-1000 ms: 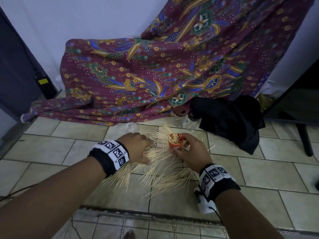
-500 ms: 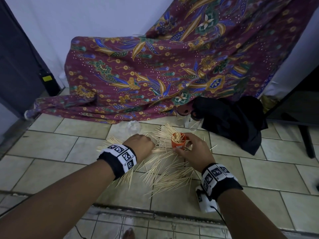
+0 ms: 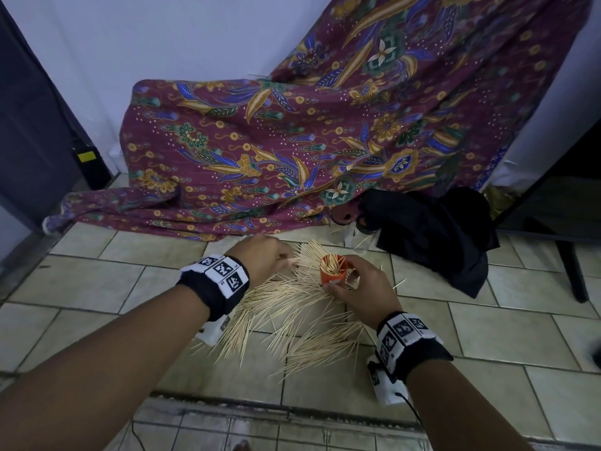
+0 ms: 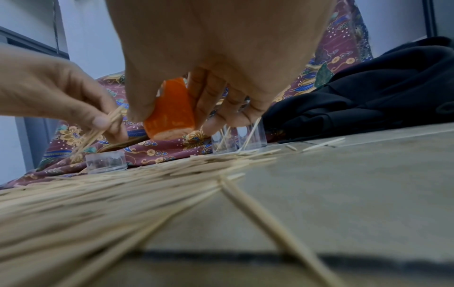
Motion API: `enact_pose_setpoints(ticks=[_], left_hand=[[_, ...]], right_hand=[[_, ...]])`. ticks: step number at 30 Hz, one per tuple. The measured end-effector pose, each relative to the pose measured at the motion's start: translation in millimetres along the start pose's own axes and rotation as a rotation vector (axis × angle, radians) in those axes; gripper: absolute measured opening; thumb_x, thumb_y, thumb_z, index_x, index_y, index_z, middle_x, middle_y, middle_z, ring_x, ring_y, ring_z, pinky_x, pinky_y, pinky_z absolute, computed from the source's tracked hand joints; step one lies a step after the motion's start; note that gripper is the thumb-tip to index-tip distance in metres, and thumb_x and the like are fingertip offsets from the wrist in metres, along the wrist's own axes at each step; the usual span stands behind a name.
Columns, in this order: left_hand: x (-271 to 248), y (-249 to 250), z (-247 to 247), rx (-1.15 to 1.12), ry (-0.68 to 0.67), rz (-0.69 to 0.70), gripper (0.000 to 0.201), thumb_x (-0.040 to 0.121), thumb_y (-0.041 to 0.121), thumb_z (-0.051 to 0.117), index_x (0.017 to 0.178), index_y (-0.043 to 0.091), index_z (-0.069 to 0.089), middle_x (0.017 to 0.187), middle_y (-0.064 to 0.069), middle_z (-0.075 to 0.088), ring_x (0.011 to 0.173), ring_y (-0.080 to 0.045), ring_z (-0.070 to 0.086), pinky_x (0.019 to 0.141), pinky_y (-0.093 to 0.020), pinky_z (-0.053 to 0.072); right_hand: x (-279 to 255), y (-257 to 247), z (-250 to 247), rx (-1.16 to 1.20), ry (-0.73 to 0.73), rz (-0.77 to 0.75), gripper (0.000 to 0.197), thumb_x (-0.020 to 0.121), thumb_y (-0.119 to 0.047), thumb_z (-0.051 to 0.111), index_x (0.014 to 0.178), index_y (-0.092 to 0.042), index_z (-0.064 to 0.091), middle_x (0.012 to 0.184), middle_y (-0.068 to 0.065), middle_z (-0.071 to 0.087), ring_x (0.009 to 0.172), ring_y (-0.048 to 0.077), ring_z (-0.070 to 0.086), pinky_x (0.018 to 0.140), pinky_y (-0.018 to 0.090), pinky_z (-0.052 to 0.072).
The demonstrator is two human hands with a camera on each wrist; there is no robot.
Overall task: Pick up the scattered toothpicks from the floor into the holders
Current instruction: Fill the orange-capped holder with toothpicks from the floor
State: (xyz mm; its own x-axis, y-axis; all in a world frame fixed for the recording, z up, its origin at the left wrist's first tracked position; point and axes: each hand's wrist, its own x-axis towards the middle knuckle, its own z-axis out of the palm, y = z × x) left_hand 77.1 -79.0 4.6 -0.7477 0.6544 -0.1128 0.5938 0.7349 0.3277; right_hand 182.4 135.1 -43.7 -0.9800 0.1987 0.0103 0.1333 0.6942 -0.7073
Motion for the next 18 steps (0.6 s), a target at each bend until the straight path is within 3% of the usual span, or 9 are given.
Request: enact_pose_setpoints(ticks=[2, 4, 6, 8, 10, 14, 18], left_hand=[[1, 4, -10, -0.082, 0.049, 0.008, 0.019, 0.097, 0.030, 0.054, 0.103, 0.024, 0.071, 0.081, 0.012, 0.066, 0.060, 0.004, 0.054, 0.059, -0.015, 0.042], [2, 10, -18, -0.202, 0.104, 0.014, 0.018, 0.096, 0.031, 0.058, 0.104, 0.024, 0.072, 0.074, 0.015, 0.061, 0.048, 0.009, 0.050, 0.048, -0.005, 0.033], [4, 16, -23, -0.353, 0.173, 0.017, 0.013, 0.093, 0.031, 0.062, 0.100, 0.028, 0.072, 0.074, 0.014, 0.064, 0.049, 0.005, 0.051, 0.049, -0.007, 0.037], [8, 20, -24, -0.490, 0.246, -0.004, 0.012, 0.089, 0.034, 0.066, 0.098, 0.029, 0.073, 0.083, 0.015, 0.068, 0.068, 0.000, 0.059, 0.062, -0.017, 0.045], [12, 24, -23, -0.584, 0.278, -0.020, 0.014, 0.087, 0.035, 0.068, 0.096, 0.026, 0.074, 0.089, 0.016, 0.068, 0.080, -0.002, 0.062, 0.070, -0.020, 0.046], [17, 31, -15, -0.624, 0.270, 0.013, 0.010, 0.089, 0.034, 0.067, 0.089, 0.026, 0.074, 0.081, 0.007, 0.071, 0.076, -0.010, 0.063, 0.072, -0.029, 0.051], [18, 35, -9, -0.654, 0.304, 0.030, 0.011, 0.089, 0.031, 0.067, 0.085, 0.023, 0.073, 0.062, 0.014, 0.061, 0.056, -0.001, 0.048, 0.056, -0.023, 0.042]], right_hand=[[1, -1, 0, 0.009, 0.001, 0.001, 0.050, 0.075, -0.037, 0.082, 0.119, -0.027, 0.062, 0.106, -0.013, 0.065, 0.088, 0.000, 0.055, 0.065, 0.001, 0.037], [2, -1, 1, 0.016, 0.001, 0.003, 0.050, 0.074, -0.037, 0.082, 0.119, -0.027, 0.062, 0.106, -0.013, 0.065, 0.089, 0.001, 0.056, 0.065, 0.002, 0.036], [3, -2, 2, 0.015, 0.007, -0.004, 0.050, 0.074, -0.037, 0.082, 0.119, -0.026, 0.063, 0.106, -0.012, 0.066, 0.089, 0.003, 0.056, 0.067, 0.004, 0.035], [4, -3, 4, 0.017, 0.013, -0.017, 0.050, 0.073, -0.036, 0.083, 0.118, -0.025, 0.063, 0.106, -0.011, 0.066, 0.088, 0.004, 0.056, 0.068, 0.007, 0.037], [6, -4, 6, 0.024, 0.019, -0.031, 0.050, 0.073, -0.036, 0.083, 0.117, -0.025, 0.063, 0.106, -0.010, 0.066, 0.089, 0.004, 0.056, 0.072, 0.015, 0.041], [6, -7, 8, 0.025, 0.024, -0.050, 0.049, 0.074, -0.035, 0.083, 0.117, -0.024, 0.063, 0.106, -0.010, 0.065, 0.088, 0.004, 0.054, 0.076, 0.020, 0.041], [6, -6, 9, 0.026, 0.023, -0.051, 0.051, 0.073, -0.035, 0.083, 0.118, -0.024, 0.063, 0.107, -0.011, 0.066, 0.090, 0.004, 0.055, 0.077, 0.020, 0.041]])
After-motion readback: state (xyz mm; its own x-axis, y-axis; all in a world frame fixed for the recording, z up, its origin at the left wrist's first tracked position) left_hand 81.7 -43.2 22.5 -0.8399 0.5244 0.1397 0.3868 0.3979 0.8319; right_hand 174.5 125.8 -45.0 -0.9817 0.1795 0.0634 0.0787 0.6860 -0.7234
